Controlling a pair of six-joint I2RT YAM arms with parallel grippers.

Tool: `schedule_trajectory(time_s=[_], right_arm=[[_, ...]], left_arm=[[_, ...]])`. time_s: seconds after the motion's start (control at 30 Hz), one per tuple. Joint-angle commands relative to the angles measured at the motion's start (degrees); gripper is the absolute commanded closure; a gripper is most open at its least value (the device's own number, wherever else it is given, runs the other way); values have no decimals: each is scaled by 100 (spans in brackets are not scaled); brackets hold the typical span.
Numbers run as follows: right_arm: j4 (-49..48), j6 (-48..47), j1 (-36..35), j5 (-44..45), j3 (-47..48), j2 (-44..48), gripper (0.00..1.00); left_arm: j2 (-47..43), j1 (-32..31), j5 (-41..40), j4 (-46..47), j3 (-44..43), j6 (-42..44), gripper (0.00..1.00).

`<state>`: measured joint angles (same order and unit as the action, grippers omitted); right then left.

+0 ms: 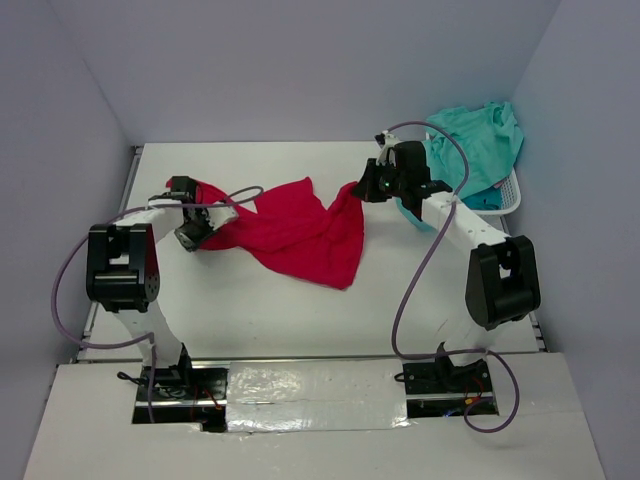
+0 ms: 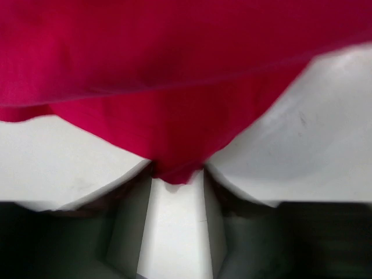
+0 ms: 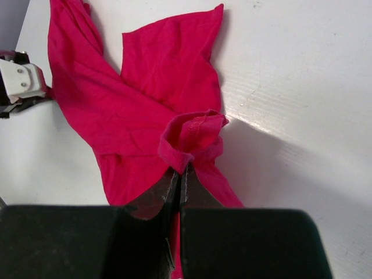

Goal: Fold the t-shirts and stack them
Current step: Flatten out the tshirt

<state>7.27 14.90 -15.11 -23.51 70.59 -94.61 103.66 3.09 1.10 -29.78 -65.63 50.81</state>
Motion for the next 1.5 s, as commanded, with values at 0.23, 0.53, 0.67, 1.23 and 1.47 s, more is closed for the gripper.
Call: schedule_trajectory(time_s=[0.23,0.53,0.67,1.23,1.47], right_arm=[[-50,-154,184,-84,1242,-127,100],[1234,592,834,-242,7947,-2922,100],[-536,753,993,-5,6455,-1558,100],[-315,-840,256,408,-1861,4322,100],[652,844,-1080,1173,-4209,5988,100]], left_arm=[[498,288,187,149,-1079,-1124,100],[2009,991,1015,-1145,-8229,-2873,100],[536,1114,883,583,-6802,-2919,100],[-3157,1115,497,-906,-1194,-19,100],[-4248,1123,-188,-1917,1488,501,100]])
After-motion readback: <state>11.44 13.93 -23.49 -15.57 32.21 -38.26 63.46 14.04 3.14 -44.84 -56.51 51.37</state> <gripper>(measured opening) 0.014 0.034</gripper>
